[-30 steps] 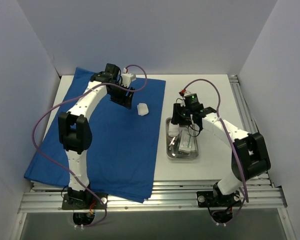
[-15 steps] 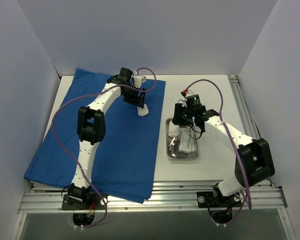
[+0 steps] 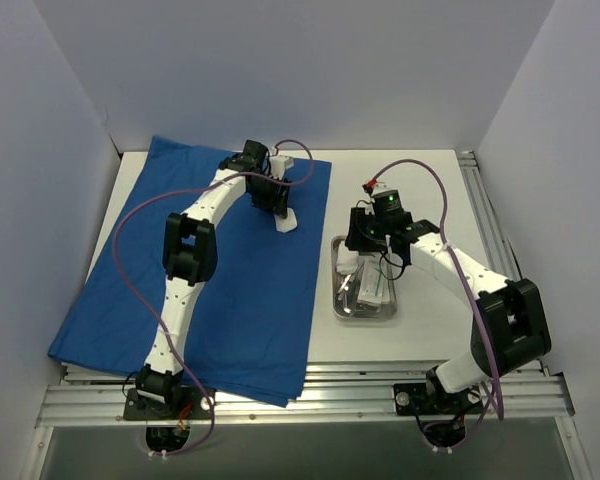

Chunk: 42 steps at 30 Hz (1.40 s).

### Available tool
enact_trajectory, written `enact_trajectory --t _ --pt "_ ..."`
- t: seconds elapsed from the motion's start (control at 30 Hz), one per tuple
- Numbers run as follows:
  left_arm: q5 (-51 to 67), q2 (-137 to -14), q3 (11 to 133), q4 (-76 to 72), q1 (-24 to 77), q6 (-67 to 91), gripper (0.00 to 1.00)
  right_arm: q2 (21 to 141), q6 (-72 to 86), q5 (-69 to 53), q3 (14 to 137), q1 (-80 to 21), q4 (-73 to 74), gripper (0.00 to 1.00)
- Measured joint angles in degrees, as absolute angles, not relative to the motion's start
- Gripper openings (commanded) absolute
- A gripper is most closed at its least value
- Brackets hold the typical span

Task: Prepare the surgical pack

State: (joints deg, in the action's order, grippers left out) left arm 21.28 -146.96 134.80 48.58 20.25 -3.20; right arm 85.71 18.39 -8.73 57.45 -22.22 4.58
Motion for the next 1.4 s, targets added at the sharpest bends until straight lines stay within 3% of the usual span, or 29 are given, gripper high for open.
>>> enact_trajectory --t 0.23,0.37,0.63,0.87,0.93,1.07,1.17,1.4 --pt "23.92 -147.20 134.52 48.34 20.21 -3.57 0.34 85.10 18.55 -8.25 56.36 -22.22 4.71 0.42" --pt "26.46 -147.20 133.49 47.86 20.21 -4.58 0.02 84.79 18.59 -8.12 56.36 -22.22 4.67 0.42" --pt "30.11 -144.35 130.41 47.72 20.21 -6.28 0.02 83.74 18.57 -7.70 56.34 -22.22 4.97 0.42" --pt "32.40 -131.94 122.76 47.51 20.47 -9.19 0.02 76.86 18.57 -8.62 56.07 -22.57 2.76 0.45" --pt "32.95 -127.66 121.32 47.37 20.64 -10.26 0.02 74.41 18.59 -10.00 55.51 -22.68 -0.03 0.49" --pt "33.82 -120.31 118.98 47.81 21.58 -13.08 0.02 71.05 18.35 -14.61 53.65 -23.64 -6.76 0.69" --pt "35.14 -115.79 116.36 49.15 22.98 -16.19 0.02 70.24 18.00 -18.81 52.23 -24.82 -12.10 0.78" --pt "40.18 -105.65 109.14 56.03 25.89 -24.91 0.02 68.05 18.57 -29.54 47.90 -26.41 -25.15 0.82"
